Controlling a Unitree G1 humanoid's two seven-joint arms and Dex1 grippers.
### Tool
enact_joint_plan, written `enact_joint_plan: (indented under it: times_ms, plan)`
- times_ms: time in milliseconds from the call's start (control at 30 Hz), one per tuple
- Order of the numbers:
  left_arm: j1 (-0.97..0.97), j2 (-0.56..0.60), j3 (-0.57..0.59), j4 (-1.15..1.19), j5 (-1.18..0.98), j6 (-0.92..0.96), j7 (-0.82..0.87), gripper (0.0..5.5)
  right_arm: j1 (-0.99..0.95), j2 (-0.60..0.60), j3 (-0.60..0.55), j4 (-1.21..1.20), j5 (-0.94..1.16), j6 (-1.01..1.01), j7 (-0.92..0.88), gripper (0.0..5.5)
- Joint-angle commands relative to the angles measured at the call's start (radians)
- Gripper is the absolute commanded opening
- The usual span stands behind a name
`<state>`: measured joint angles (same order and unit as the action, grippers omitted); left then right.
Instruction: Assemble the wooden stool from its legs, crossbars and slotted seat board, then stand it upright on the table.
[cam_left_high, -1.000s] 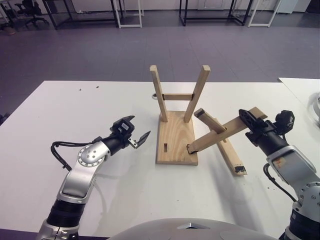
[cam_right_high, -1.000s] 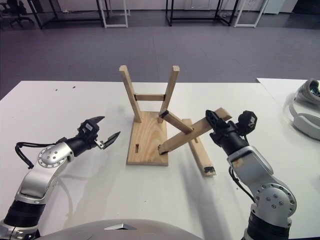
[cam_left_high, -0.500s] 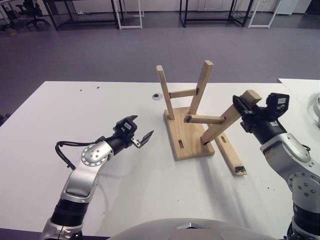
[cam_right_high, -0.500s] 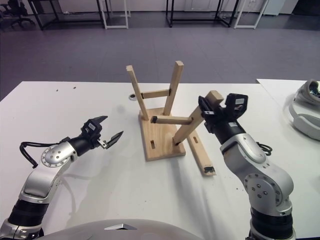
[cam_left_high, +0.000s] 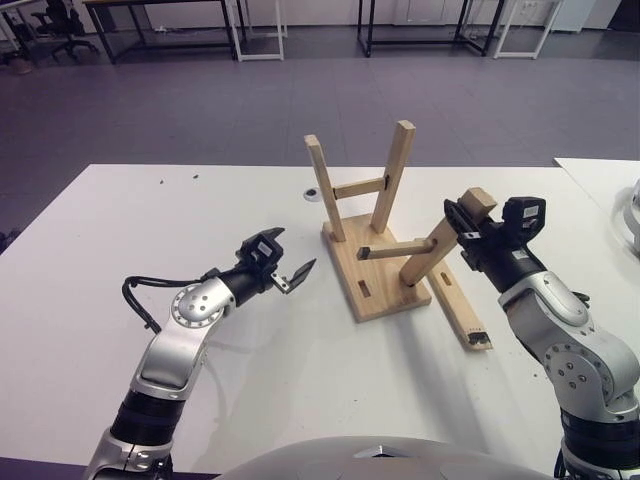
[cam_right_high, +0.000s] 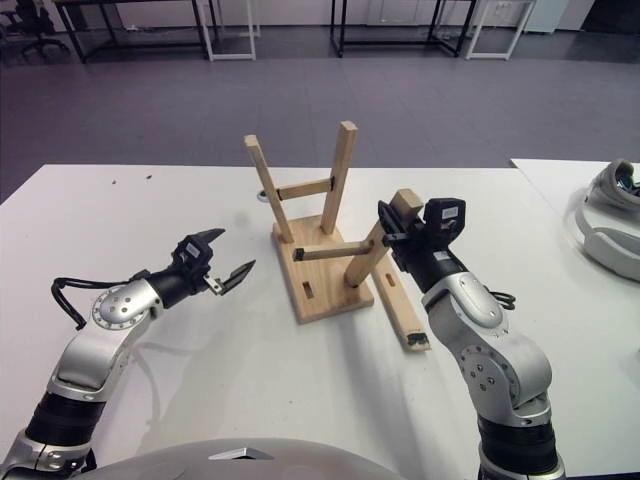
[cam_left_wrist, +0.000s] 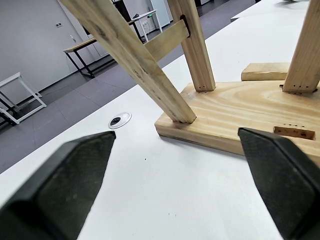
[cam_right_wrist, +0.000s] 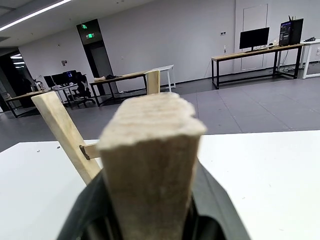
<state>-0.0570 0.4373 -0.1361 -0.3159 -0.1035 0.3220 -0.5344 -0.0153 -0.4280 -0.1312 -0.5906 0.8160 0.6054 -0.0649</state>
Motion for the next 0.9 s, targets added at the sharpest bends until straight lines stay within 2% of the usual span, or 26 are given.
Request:
enact_joint_plan:
  times_ms: [33, 67, 267, 400, 500, 600, 733, 900]
  plan:
    - [-0.02, 0.008, -0.004, 0.008, 0.018, 0.007, 0.001, 4.51, -0.015, 0.039, -0.008, -0.013, 0.033, 0.002, 0.039, 1.04]
    - [-0.021, 0.009, -0.004, 0.01, 0.019, 0.006, 0.001, 4.51, -0.018, 0.038, -0.005, -0.025, 0.016, -0.008, 0.052, 1.43]
    - [-0.019, 0.014, 0.0, 0.009, 0.021, 0.008, 0.002, 4.51, -0.056, 0.063, -0.041, -0.084, 0.035, -0.034, 0.073, 2.5]
    - [-0.017, 0.016, 0.004, 0.01, 0.022, 0.006, 0.003, 4.51, -0.146, -0.01, -0.174, -0.151, 0.202, -0.034, 0.078, 3.16]
    - [-0.021, 0.013, 0.002, 0.019, 0.027, -0.001, 0.004, 4.51, -0.279, -0.085, -0.307, -0.049, 0.328, -0.039, 0.042, 3.68]
    - [-0.028, 0.011, 0.002, 0.025, 0.039, -0.008, 0.007, 4.51, -0.177, -0.126, -0.242, 0.106, 0.15, 0.002, 0.058, 4.14]
    - [-0.028, 0.01, 0.009, 0.033, 0.047, -0.015, 0.008, 4.51, 0.039, -0.148, -0.07, 0.218, -0.047, 0.086, 0.109, 4.14]
    - [-0.04, 0.01, 0.009, 0.049, 0.051, -0.022, 0.006, 4.51, 0.141, -0.142, 0.005, 0.259, -0.111, 0.162, 0.178, 4.14]
